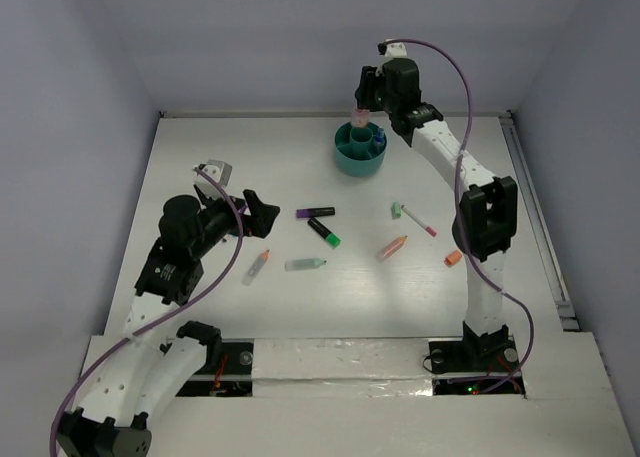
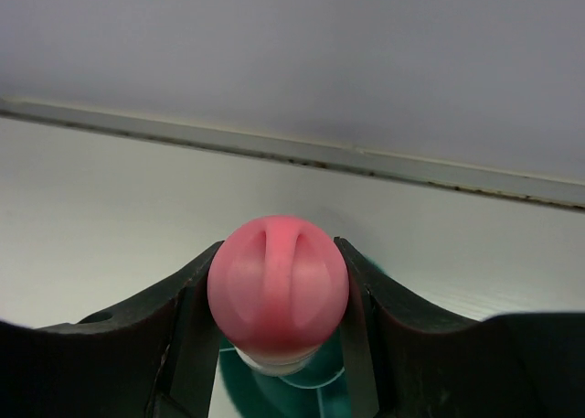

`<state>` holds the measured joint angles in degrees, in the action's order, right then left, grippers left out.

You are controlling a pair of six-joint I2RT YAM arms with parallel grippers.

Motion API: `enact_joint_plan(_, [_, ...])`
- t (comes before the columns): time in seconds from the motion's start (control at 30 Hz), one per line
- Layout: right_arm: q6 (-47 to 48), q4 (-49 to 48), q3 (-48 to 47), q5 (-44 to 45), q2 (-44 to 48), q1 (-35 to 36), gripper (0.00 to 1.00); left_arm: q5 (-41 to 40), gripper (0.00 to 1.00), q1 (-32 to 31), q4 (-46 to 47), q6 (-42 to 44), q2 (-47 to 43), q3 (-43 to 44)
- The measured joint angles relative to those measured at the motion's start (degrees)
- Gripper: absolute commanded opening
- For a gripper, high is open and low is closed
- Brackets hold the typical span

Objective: Sort the stationery into containers
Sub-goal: Place the stationery in the storage box.

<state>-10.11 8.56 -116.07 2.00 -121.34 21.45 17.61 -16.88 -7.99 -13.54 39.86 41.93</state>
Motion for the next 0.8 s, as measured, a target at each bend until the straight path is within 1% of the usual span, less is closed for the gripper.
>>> enact_joint_plan(0.23, [3.2, 1.5, -0.6, 3.4, -2.4, 0.0, 0.19, -1.2, 0.99, 0.0, -0.7, 0.1, 1.0, 0.0])
enact_joint_plan(0.43, [3.9, 0.7, 0.9, 3.8, -2.6, 0.0, 0.2, -1.6, 0.99, 0.0, -0.9, 0.2, 1.9, 0.0])
enact_joint_plan(0.63, [4.0, 0.3, 3.5, 3.7, -2.6, 0.0, 0.25, -1.8, 0.99, 0.0, -1.0, 0.2, 2.5, 0.0])
enact_joint_plan(0.67, [4.0, 0.4, 3.7, 3.6, -2.6, 0.0, 0.27, -1.9, 0.99, 0.0, -0.9, 0.2, 2.5, 0.0])
enact_joint_plan(0.7, [4.1, 0.2, 4.0, 3.6, -2.6, 0.0, 0.33, -2.1, 0.99, 0.0, -0.9, 0.2, 2.5, 0.0])
enact_joint_plan(0.77, [4.1, -0.3, 4.8, 3.4, -2.6, 0.0, 0.42, -2.5, 0.99, 0.0, -1.0, 0.2, 2.7, 0.0])
enact_joint_plan(0.8, [4.1, -0.5, 5.2, 3.3, -2.6, 0.0, 0.49, -2.8, 0.99, 0.0, -1.0, 0.2, 2.9, 0.0])
